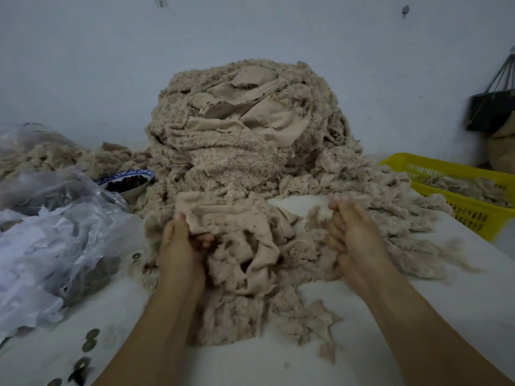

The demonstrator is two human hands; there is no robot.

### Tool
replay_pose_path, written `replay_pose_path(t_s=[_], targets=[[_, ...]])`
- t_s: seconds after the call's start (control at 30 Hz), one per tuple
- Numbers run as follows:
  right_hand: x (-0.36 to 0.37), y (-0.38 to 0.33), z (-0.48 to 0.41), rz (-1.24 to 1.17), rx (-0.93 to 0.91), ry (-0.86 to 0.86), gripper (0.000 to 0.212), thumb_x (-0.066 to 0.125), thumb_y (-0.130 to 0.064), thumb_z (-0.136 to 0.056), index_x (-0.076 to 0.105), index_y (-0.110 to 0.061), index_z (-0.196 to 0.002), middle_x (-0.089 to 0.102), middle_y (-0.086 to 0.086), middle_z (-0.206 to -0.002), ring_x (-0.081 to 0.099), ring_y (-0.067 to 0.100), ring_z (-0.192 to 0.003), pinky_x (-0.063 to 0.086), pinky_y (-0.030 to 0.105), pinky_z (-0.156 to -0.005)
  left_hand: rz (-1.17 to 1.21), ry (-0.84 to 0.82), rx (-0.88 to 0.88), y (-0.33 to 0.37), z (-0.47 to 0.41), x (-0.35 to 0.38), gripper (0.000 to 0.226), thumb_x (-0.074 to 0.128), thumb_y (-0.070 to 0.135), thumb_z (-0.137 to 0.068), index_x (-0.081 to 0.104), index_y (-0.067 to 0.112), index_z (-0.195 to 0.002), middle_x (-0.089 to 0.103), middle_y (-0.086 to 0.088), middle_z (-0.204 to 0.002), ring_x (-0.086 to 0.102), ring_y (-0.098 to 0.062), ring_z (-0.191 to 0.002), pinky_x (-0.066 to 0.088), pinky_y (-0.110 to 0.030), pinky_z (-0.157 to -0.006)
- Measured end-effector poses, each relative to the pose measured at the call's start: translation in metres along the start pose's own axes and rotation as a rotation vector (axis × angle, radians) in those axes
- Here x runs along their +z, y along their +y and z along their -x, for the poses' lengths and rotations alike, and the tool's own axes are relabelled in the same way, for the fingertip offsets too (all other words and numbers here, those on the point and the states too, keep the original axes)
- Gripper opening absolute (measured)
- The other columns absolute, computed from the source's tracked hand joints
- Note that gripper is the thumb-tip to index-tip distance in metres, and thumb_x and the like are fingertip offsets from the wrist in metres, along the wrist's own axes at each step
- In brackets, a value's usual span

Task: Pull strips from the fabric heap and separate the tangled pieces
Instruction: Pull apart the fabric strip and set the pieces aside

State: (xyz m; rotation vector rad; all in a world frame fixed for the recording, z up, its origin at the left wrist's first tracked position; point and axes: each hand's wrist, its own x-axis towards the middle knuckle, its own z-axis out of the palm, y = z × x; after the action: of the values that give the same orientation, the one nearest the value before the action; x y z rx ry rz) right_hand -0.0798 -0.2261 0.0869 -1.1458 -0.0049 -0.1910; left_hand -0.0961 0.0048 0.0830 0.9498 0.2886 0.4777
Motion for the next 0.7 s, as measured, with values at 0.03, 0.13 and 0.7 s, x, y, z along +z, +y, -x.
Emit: replay_pose_path(t_s=[0.03,0.13,0.7], targets=[[0.001,0.004,0.001,0.105,-0.003,-0.034,0.027,0.046,-0.032,-0.105,0.06,-0.015,-0.088,0.035,-0.008,-0.051,0.026,0.007,-0.041,0.023,0.019,-0.037,0.038,-0.085,-0.056,-0.002,0.005,0.005,0.018,0.048,0.029,-0.105,0.06,0.017,-0.098,0.068,0.003,-0.067,0.061,-0.006,-0.049,0.048,-0.018,-0.044],[0.014,0.02,0.011,0.6,-0.144,-0.205,0.015,0.057,-0.029,-0.099,0.063,-0.044,-0.1,0.061,-0.018,-0.094,0.06,0.003,-0.081,0.045,0.013,-0.064,0.134,-0.401,-0.258,-0.006,0.025,0.02,0.03,0.053,0.035,-0.098,0.074,0.013,-0.099,0.074,-0.005,-0.079,0.071,-0.011,-0.063,0.054,-0.02,-0.051],[0.028,0.026,0.016,0.212,0.145,-0.1,0.044,0.052,-0.047,-0.099,0.069,-0.013,-0.121,0.07,0.012,-0.121,0.068,0.019,-0.109,0.053,0.04,-0.098,-0.58,-0.667,0.038,-0.028,0.037,0.016,0.045,0.054,0.013,-0.101,0.059,0.047,-0.128,0.073,0.011,-0.085,0.065,-0.008,-0.063,0.053,-0.019,-0.059]])
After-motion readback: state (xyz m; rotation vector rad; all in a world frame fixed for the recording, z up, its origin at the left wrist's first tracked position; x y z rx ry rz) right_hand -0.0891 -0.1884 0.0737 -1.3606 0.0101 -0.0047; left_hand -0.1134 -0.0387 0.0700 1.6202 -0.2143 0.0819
